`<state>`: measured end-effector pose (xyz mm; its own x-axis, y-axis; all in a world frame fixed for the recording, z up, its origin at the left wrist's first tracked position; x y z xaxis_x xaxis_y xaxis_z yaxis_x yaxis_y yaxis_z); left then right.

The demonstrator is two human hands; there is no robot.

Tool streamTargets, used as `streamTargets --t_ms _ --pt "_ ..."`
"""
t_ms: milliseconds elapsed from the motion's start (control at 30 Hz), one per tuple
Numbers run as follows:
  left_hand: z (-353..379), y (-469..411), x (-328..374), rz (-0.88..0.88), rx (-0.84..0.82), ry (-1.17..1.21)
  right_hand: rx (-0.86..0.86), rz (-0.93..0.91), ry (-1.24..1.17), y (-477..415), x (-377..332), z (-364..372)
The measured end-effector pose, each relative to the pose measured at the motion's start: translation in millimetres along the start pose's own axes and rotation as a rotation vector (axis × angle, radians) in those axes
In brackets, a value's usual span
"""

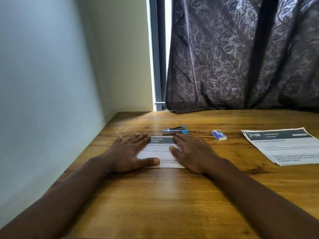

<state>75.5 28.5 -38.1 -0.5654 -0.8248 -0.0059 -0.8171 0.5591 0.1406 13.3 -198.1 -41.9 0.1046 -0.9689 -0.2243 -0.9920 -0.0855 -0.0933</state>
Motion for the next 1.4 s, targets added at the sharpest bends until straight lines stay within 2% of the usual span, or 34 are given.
streamTargets --t_ms 133,233,367,433,567,700,800,900,1100,1267,1400 --pt "0.7 -1.5 -0.5 0.014 0.004 0.019 0.010 0.099 0.033 13.8 4.3 -7.4" --pt "0.5 -4.4 0.1 0.017 0.012 0.025 0.179 0.088 0.112 12.1 0.9 -17.0" --pt "2.2 -11.6 10.2 0.034 0.007 0.002 0.326 -0.011 -0.030 -4.7 -18.9 -18.2" --pt "2.9 -14.8 15.0 0.044 0.019 -0.011 0.304 -0.016 -0.068 -12.6 -26.9 -10.3" --pt "3.4 -14.7 15.3 0.065 0.046 0.047 0.254 0.037 0.006 -20.2 -19.7 2.7" --pt "-3.9 -23.0 7.6 -0.008 0.282 0.317 0.207 0.066 0.056 -18.9 -8.2 2.4" --pt "-20.7 -44.8 4.6 -0.047 0.422 0.293 0.179 0.055 0.066 -17.6 -4.3 -1.8" --pt "-42.8 -73.7 15.0 -0.018 0.421 0.296 0.172 0.054 0.082 -17.7 -3.9 -5.0" --pt "-55.2 -126.1 44.6 0.075 0.210 0.146 0.171 0.082 0.047 -19.0 -3.0 -2.9" --pt "-54.5 -137.4 39.8 0.089 0.353 0.119 0.181 0.078 0.049 -20.3 2.4 -2.6" --pt "-50.7 -113.2 21.0 0.096 0.534 0.433 0.214 0.043 0.030 -20.3 8.1 -3.4"
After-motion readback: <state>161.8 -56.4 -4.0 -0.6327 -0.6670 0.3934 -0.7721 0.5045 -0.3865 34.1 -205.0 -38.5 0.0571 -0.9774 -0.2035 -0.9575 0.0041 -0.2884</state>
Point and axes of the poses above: each hand's wrist, its own y-axis away from the middle knuckle, its own z-axis out of the palm, x = y × z, the point moved 2 cm from there along -y, towards the middle knuckle, and after that the axes turned 5 degrees about -y, right-handed, at the moved point
